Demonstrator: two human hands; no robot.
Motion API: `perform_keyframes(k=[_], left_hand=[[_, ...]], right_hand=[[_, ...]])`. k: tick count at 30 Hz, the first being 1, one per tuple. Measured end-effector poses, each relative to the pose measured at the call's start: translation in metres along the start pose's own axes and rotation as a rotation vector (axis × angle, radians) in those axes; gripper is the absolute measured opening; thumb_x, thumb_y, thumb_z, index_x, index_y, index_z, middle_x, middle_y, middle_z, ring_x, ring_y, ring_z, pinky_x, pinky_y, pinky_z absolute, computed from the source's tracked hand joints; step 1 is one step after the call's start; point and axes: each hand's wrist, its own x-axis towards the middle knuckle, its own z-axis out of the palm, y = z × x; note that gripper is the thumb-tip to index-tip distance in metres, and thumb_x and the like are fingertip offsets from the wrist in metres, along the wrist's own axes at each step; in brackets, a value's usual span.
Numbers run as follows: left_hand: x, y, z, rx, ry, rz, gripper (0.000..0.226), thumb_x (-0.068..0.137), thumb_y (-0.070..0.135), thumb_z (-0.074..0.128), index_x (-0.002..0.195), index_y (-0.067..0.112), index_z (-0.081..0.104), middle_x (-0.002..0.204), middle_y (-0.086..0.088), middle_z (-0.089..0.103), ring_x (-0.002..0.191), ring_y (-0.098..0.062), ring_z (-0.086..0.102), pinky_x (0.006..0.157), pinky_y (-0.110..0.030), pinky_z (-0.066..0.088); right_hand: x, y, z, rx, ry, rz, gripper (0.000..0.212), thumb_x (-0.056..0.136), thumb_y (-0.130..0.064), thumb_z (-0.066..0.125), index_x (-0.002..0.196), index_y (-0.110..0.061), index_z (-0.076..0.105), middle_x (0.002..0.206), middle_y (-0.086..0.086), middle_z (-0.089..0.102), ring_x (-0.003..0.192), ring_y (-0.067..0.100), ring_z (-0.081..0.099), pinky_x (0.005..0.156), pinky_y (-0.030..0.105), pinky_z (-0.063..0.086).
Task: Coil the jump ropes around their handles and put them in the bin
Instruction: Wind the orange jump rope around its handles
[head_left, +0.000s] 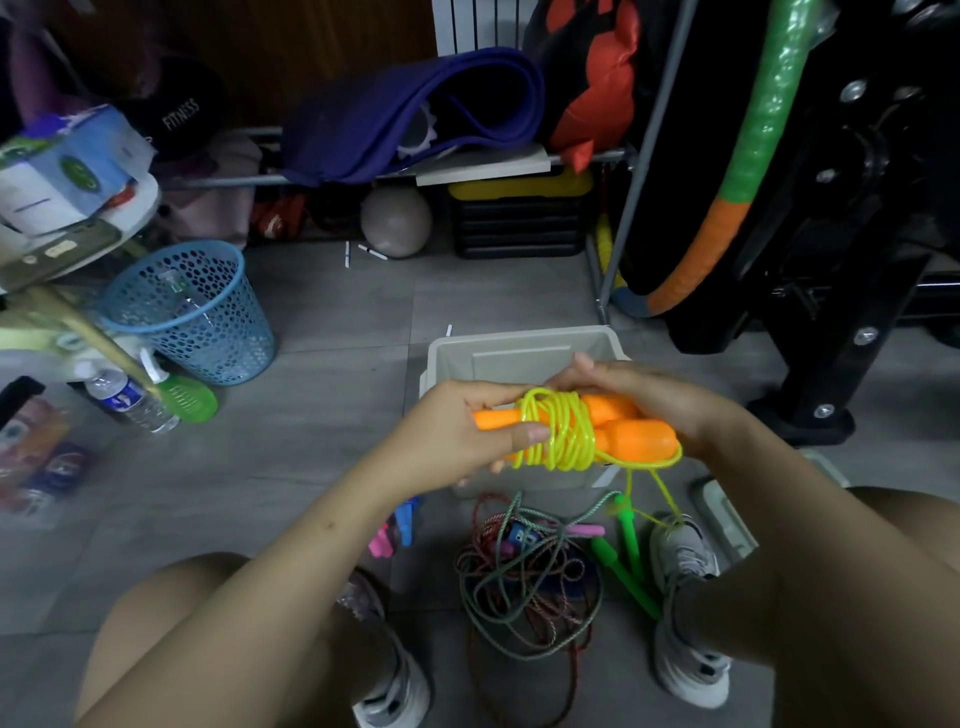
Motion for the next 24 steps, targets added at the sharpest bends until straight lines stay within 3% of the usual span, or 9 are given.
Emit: perform_keyframes(k=[2,5,7,12,16,18,21,24], left_hand=[[0.000,0.004,-0.003,-0.112,0.007,-0.031,0.022,0.081,0.023,0.066,0.099,0.036,0.066,0.048,0.002,0.054,0.034,-0.007,0.039,0.037,-0.021,0.035],[0.002,0.007,-0.007,-0.205,0.013,-0.044,0.024,0.076,0.029,0.061,0.099,0.028,0.066,0.047,-0.001,0.053,0.031,-0.007,0.039,0.033,-0.017,0.037],[0.005,0.005,-0.009,-0.227,0.019,-0.062,0.028,0.076,0.032,0.059,0.102,0.025,0.066,0.047,-0.002,0.053,0.030,-0.009,0.039,0.034,-0.016,0.037],[0.012,-0.003,-0.009,-0.389,0.134,-0.113,0.037,0.081,0.034,0.060,0.113,0.017,0.066,0.052,-0.008,0.052,0.033,-0.009,0.034,0.034,-0.016,0.034],[0.016,-0.004,-0.001,-0.452,0.254,-0.123,0.036,0.089,0.026,0.058,0.124,0.017,0.060,0.051,-0.007,0.051,0.033,-0.010,0.034,0.034,-0.018,0.034],[0.018,-0.003,0.006,-0.448,0.305,-0.097,0.025,0.093,0.022,0.056,0.117,0.023,0.063,0.049,-0.006,0.051,0.034,-0.012,0.035,0.034,-0.019,0.036],[0.022,-0.003,0.012,-0.393,0.357,-0.069,0.018,0.094,0.020,0.057,0.103,0.034,0.064,0.046,-0.003,0.051,0.032,-0.013,0.038,0.033,-0.020,0.038],[0.028,-0.005,0.013,-0.246,0.348,-0.062,0.027,0.092,0.021,0.060,0.119,0.025,0.062,0.046,-0.001,0.052,0.033,-0.015,0.040,0.033,-0.022,0.040]], right_hand=[[-0.002,-0.001,0.000,0.225,-0.091,0.052,0.077,0.077,-0.068,0.043,0.116,-0.003,0.062,0.094,0.010,0.072,0.079,0.018,0.067,0.063,0.023,0.051],[0.002,0.003,0.001,0.465,-0.163,0.058,0.123,0.056,-0.082,0.057,0.127,0.017,0.041,0.083,0.019,0.066,0.067,0.022,0.063,0.046,0.021,0.041],[0.007,0.010,0.004,0.544,-0.176,0.042,0.134,0.048,-0.085,0.061,0.130,0.018,0.036,0.085,0.021,0.062,0.068,0.025,0.060,0.046,0.022,0.036],[0.013,0.019,0.016,0.778,-0.197,-0.048,0.114,0.047,-0.090,0.048,0.124,-0.006,0.056,0.097,0.011,0.060,0.073,0.021,0.054,0.053,0.026,0.032],[0.015,0.022,0.032,0.545,-0.124,-0.091,0.096,0.054,-0.081,0.062,0.119,-0.010,0.055,0.104,0.002,0.060,0.071,0.012,0.052,0.051,0.019,0.034],[0.013,0.024,0.046,0.405,-0.043,-0.123,0.070,0.070,-0.065,0.063,0.110,-0.008,0.055,0.098,-0.001,0.063,0.064,0.009,0.051,0.050,0.019,0.029],[0.012,0.023,0.061,0.367,0.083,-0.149,0.034,0.087,-0.041,0.043,0.091,-0.008,0.054,0.074,-0.001,0.061,0.048,0.007,0.036,0.050,0.026,0.014],[0.011,0.022,0.061,0.389,0.220,-0.137,0.026,0.086,-0.033,0.047,0.081,-0.008,0.053,0.058,-0.004,0.048,0.042,0.004,0.027,0.044,0.021,0.013]])
